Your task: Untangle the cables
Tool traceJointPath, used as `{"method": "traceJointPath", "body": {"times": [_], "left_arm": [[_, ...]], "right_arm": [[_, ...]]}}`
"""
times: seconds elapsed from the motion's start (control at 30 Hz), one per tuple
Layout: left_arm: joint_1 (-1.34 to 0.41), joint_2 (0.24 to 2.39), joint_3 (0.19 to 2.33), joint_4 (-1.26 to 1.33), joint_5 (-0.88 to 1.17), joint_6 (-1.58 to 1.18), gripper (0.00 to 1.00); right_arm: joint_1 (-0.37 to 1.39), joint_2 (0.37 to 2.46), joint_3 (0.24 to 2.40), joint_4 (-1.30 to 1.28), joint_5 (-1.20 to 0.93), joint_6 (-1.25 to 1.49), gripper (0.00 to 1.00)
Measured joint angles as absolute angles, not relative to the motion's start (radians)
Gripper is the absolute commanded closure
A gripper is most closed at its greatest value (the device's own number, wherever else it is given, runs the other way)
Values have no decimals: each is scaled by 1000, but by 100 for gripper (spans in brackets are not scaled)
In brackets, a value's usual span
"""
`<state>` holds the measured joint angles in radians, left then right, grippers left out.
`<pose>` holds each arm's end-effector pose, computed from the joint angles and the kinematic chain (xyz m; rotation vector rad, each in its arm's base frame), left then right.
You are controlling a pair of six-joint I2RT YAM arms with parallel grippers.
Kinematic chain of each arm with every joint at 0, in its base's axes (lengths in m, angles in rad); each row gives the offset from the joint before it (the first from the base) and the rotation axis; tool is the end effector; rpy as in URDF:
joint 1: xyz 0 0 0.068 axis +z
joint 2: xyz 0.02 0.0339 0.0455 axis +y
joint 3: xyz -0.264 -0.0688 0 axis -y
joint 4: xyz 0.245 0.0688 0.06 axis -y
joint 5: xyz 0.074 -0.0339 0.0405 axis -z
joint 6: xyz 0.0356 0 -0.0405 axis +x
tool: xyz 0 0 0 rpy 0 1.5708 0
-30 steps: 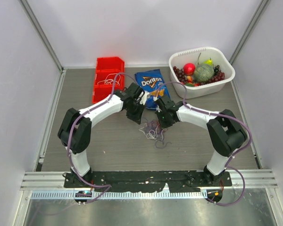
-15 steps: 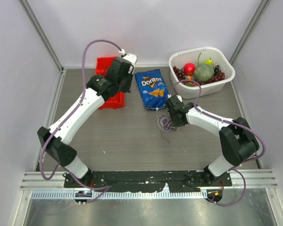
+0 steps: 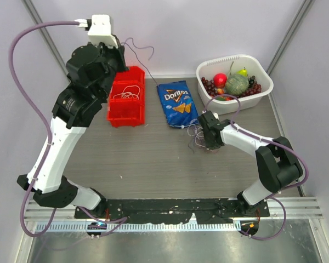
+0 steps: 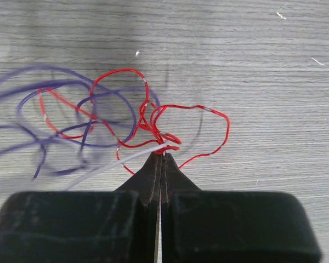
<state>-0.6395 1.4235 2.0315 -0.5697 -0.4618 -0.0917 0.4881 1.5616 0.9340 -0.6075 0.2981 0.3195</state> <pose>0.2132 -0.1388 0.5679 0.0529 1.5400 -0.2274 0.2581 0.1252 0.1802 -0.1596 2.7080 -0.1939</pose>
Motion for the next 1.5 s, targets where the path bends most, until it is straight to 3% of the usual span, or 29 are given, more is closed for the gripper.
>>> {"method": "traceJointPath", "body": {"times": [0.37, 0.9, 1.3, 1.5], "left_arm": [[-545, 1679, 2331, -522, -628, -207, 100], [-454, 1584, 2423, -347, -640, -292, 100], [-236, 2036, 2484, -240, -507, -629, 100], [-157, 2154, 2490, -168, -458, -731, 100]], "right_arm": [[456, 1509, 933, -626, 312, 320, 99], [348, 1521, 930, -643, 271, 344, 99], [348, 1495, 1010, -670, 204, 327, 99], [348, 1494, 1002, -672, 196, 327, 99]]}}
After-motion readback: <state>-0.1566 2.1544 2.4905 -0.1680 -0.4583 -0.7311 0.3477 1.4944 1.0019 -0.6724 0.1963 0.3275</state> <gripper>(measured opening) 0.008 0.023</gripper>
